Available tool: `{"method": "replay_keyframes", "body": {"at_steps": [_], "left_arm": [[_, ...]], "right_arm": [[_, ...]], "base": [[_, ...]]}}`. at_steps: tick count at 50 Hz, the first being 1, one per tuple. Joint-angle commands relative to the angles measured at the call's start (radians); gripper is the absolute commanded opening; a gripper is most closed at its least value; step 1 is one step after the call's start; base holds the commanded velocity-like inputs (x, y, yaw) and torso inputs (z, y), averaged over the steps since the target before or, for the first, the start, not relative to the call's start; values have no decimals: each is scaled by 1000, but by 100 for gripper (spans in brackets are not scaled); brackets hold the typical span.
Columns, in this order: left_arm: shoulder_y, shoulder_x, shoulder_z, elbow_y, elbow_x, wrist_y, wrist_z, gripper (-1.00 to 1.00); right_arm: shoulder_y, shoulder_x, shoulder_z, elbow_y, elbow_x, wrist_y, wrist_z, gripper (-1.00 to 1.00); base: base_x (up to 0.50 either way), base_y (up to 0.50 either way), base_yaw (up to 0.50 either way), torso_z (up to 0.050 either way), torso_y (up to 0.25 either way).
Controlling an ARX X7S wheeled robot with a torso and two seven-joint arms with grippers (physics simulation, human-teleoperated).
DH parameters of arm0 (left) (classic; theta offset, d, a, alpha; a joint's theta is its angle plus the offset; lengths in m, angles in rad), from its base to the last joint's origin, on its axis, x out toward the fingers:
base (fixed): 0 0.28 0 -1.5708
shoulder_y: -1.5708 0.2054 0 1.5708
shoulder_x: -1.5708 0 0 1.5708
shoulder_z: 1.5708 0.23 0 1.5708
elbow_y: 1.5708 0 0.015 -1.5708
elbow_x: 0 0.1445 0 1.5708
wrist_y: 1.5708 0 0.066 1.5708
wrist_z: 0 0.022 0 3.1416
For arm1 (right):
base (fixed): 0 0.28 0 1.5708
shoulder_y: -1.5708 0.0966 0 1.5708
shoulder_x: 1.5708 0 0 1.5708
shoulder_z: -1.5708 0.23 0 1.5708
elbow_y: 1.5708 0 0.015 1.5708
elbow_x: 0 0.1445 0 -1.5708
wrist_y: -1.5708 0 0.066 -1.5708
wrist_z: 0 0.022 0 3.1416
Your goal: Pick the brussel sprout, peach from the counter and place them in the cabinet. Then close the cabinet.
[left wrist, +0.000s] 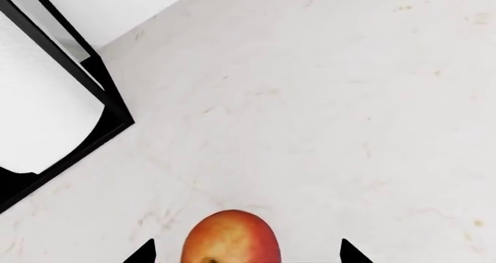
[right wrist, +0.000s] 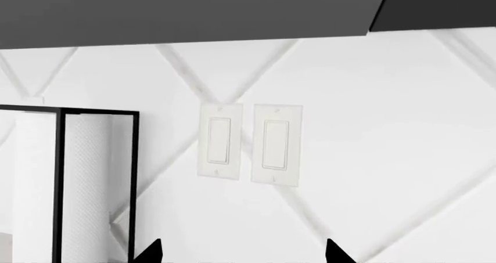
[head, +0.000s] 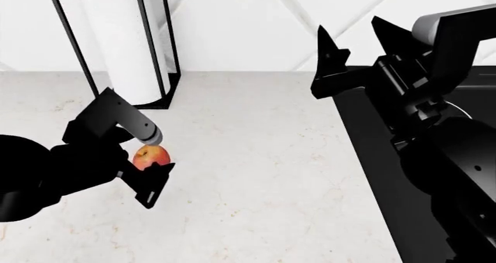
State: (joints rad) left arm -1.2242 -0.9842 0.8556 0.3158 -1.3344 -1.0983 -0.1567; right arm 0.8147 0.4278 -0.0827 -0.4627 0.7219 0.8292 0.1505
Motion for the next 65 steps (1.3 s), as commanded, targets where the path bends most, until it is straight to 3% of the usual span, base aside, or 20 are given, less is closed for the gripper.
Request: {"method": "replay_keyframes", "body": {"at_steps": [1,22,37,47,65], "left_arm": [[18,5,4,-22,13,17,-6,100],[56,25,25,-64,54,64,35,100],[60,28,29,-113,27,27,-8,100],[47,61,53,-173,90,27,-26,100],[78,90,92,-187,141,72,34,100]], "right_arm": [[-7,1,-3,7,-3,-11,-1,100],[-17,3,-11,22,-9,-30,-4,100],[-13,4,-17,25,-6,-29,-1,100],[-17,7,-19,27,-6,-35,0,100],[-32,7,-27,32,-10,-50,0,100]], "base": [[0,0,0,0,0],[0,0,0,0,0],[0,0,0,0,0],[0,0,0,0,0],[0,0,0,0,0]]}}
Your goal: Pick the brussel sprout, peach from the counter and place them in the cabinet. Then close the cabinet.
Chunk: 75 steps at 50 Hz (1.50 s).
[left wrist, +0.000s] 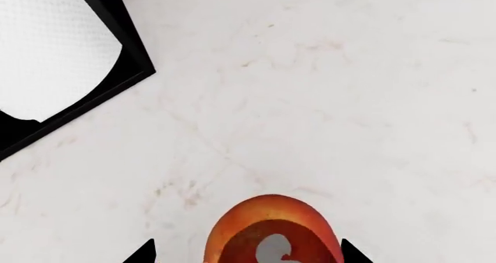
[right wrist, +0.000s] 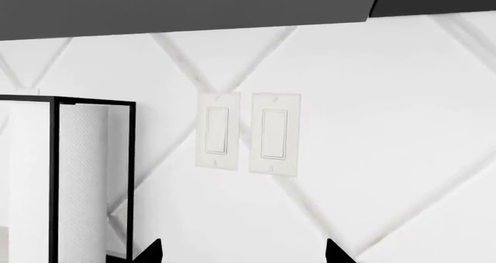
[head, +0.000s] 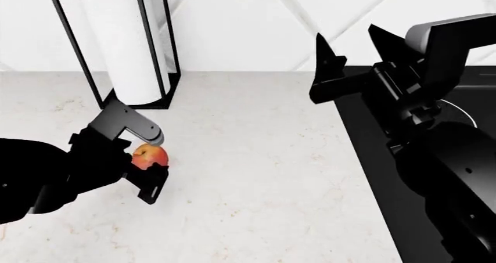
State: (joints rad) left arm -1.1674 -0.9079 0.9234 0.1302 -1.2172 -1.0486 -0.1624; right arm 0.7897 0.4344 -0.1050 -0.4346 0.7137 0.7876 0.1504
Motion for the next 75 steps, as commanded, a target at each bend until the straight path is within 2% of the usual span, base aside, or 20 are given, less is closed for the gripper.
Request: {"method": "replay_keyframes", "body": {"at_steps": [1,6,7,13,23,32,41,47,54,60,75], "left_arm": [[25,13,28,2,24,24,46,100],[37,5,23,29,-9,13,36,100],[37,3,18,34,-22,8,29,-100],[24,-11,1,67,-54,-4,10,-100],[-2,-13,-18,80,-17,28,-8,-100],[-72,-21,-86,154,-2,81,-51,-100],[-169,-44,-198,269,-100,94,-137,-100],[-223,-49,-261,336,-168,121,-143,-100],[-338,-11,-329,370,-214,142,-177,-100],[-449,47,-340,371,-253,110,-225,-100],[-589,152,-354,330,-284,104,-227,-100]], "right_arm": [[-8,0,-5,4,-2,-8,0,100],[-7,2,-5,5,-1,-9,1,100],[-8,3,-4,5,-1,-9,1,100],[-7,4,-4,4,2,-9,4,100],[-1,7,-3,-3,11,-1,9,100],[13,12,2,-16,26,17,20,100],[24,18,12,-30,44,32,31,100],[29,22,18,-40,55,42,39,100],[36,25,21,-49,64,52,48,100],[38,24,22,-53,69,53,52,100],[40,23,22,-58,77,52,60,100]], "base": [[0,0,0,0,0],[0,0,0,0,0],[0,0,0,0,0],[0,0,0,0,0],[0,0,0,0,0],[0,0,0,0,2],[0,0,0,0,0],[0,0,0,0,0],[0,0,0,0,0],[0,0,0,0,0],[0,0,0,0,0]]}}
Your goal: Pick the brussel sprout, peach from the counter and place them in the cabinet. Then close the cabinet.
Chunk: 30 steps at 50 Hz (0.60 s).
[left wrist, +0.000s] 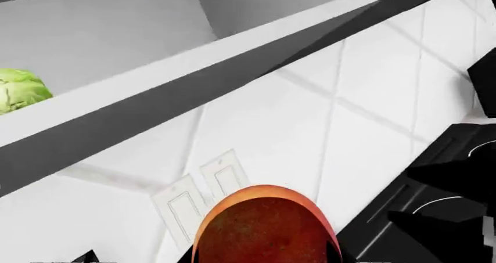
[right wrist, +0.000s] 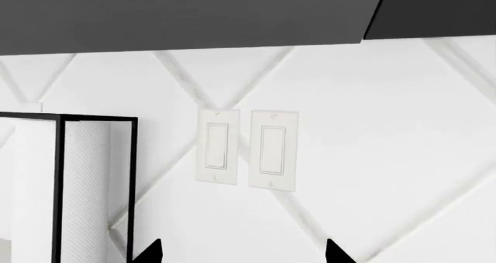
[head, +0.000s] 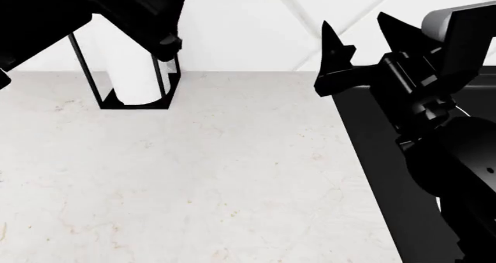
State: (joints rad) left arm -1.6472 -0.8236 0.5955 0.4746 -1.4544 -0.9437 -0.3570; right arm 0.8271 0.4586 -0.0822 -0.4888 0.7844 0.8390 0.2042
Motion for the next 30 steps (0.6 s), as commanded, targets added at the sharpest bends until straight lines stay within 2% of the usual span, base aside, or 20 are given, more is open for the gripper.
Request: {"method": "replay_keyframes", "body": {"at_steps": [1,16,30], "left_arm": [[-117,74,-26,-12,-52,-2,-32,-100],[-225,172,-22,-94,-12,11,-20,-100],[-360,309,37,-301,198,69,57,-100]], "right_arm": [[5,-2,-1,-5,8,2,8,100],[0,-4,-10,4,1,-15,2,100],[-5,-4,-15,1,6,-15,8,100]], "base": [[0,0,0,0,0],[0,0,0,0,0],[0,0,0,0,0]]}}
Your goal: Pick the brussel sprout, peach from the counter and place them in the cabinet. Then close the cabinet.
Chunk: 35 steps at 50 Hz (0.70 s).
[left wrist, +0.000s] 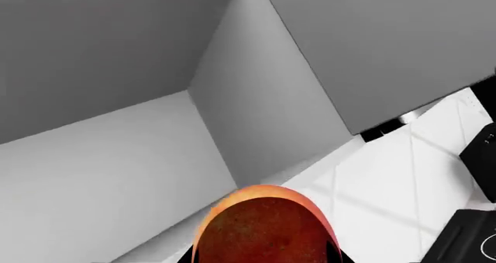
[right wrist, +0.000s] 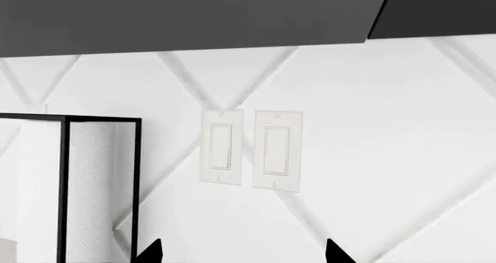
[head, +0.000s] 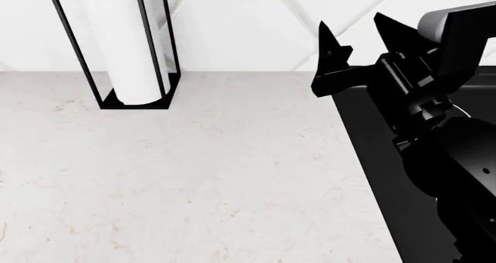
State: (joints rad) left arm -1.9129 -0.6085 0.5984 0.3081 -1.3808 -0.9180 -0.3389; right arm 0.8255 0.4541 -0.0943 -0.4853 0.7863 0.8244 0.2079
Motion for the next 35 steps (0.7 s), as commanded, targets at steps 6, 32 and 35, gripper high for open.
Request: {"method": "replay_keyframes", "body": {"at_steps": [6,32,35], "left_arm": [[-142,147,64,-235,235,105,91,-100],[-322,359,195,-863,620,445,382,-100],[-335,382,207,-948,648,477,412,-100]], "right_arm": [[-8,4,-2,0,3,-6,1,100],[-26,3,-21,10,-6,-24,-1,100],[-28,0,-25,14,-9,-28,-2,100]], "base": [[0,0,0,0,0],[0,0,0,0,0],[0,0,0,0,0]]}}
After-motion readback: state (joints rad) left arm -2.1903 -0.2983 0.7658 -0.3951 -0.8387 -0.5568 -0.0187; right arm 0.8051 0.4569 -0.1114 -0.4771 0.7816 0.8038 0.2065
